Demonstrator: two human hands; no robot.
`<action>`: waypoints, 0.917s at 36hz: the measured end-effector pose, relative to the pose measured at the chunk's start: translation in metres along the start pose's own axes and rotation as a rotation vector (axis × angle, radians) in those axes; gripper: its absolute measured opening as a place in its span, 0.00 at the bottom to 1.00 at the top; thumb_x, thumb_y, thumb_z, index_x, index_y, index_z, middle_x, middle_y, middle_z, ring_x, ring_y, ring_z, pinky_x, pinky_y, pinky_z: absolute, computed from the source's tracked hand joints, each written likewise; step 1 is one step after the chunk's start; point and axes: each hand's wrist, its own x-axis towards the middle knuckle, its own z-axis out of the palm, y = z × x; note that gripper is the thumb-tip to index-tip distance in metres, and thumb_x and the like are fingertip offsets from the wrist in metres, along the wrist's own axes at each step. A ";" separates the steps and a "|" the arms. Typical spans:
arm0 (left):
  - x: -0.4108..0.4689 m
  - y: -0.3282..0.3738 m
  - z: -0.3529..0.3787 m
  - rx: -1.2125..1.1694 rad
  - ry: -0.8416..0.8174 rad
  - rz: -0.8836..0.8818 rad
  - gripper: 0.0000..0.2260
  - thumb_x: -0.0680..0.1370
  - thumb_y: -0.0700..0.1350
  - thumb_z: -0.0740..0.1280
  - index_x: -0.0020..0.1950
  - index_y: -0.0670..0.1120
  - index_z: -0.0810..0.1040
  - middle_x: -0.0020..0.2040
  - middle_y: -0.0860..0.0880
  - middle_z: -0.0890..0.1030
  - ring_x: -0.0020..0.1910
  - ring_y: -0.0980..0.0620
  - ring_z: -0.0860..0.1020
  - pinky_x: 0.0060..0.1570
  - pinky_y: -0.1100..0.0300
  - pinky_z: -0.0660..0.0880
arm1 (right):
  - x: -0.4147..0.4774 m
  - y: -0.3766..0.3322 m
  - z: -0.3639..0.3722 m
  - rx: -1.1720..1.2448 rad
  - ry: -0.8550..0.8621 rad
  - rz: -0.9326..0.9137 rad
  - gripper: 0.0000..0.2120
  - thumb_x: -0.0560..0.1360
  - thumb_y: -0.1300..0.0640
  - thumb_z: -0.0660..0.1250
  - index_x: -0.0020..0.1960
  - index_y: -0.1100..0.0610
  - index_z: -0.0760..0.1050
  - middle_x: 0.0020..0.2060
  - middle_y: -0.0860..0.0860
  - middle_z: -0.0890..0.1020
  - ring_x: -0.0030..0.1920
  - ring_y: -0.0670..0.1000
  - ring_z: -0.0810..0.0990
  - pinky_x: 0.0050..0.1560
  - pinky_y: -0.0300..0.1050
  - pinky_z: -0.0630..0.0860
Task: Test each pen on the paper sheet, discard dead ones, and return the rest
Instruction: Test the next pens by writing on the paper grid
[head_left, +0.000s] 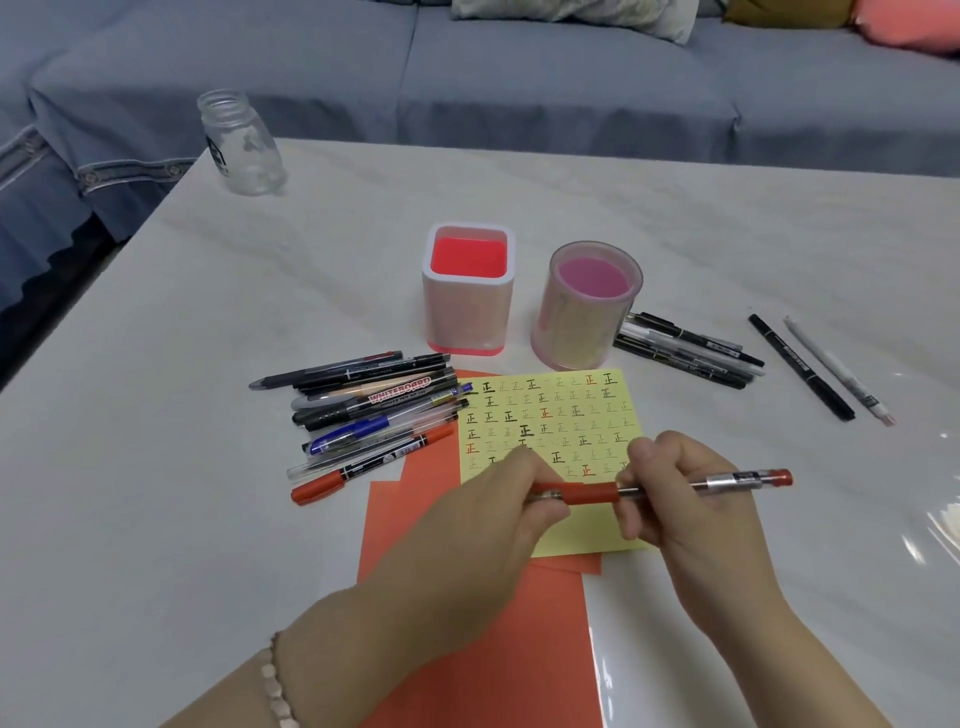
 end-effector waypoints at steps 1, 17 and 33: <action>0.002 0.001 0.000 -0.017 -0.006 0.006 0.04 0.80 0.50 0.56 0.45 0.55 0.65 0.43 0.54 0.75 0.41 0.58 0.70 0.39 0.65 0.66 | 0.001 0.000 -0.002 -0.001 -0.005 -0.007 0.14 0.61 0.44 0.66 0.24 0.51 0.69 0.17 0.53 0.72 0.23 0.50 0.65 0.25 0.35 0.65; 0.045 -0.003 0.021 -0.392 -0.192 -0.223 0.04 0.75 0.50 0.61 0.43 0.51 0.71 0.30 0.56 0.72 0.27 0.55 0.66 0.33 0.60 0.67 | 0.038 0.000 -0.038 -0.200 -0.213 0.006 0.13 0.71 0.64 0.70 0.29 0.57 0.74 0.22 0.53 0.79 0.22 0.45 0.69 0.25 0.33 0.67; 0.027 -0.040 -0.009 0.099 0.356 -0.142 0.04 0.80 0.48 0.57 0.53 0.55 0.69 0.49 0.59 0.75 0.48 0.63 0.72 0.42 0.68 0.68 | 0.164 0.029 -0.094 -1.492 0.061 -0.096 0.14 0.78 0.62 0.54 0.59 0.60 0.74 0.53 0.59 0.75 0.54 0.61 0.72 0.48 0.49 0.66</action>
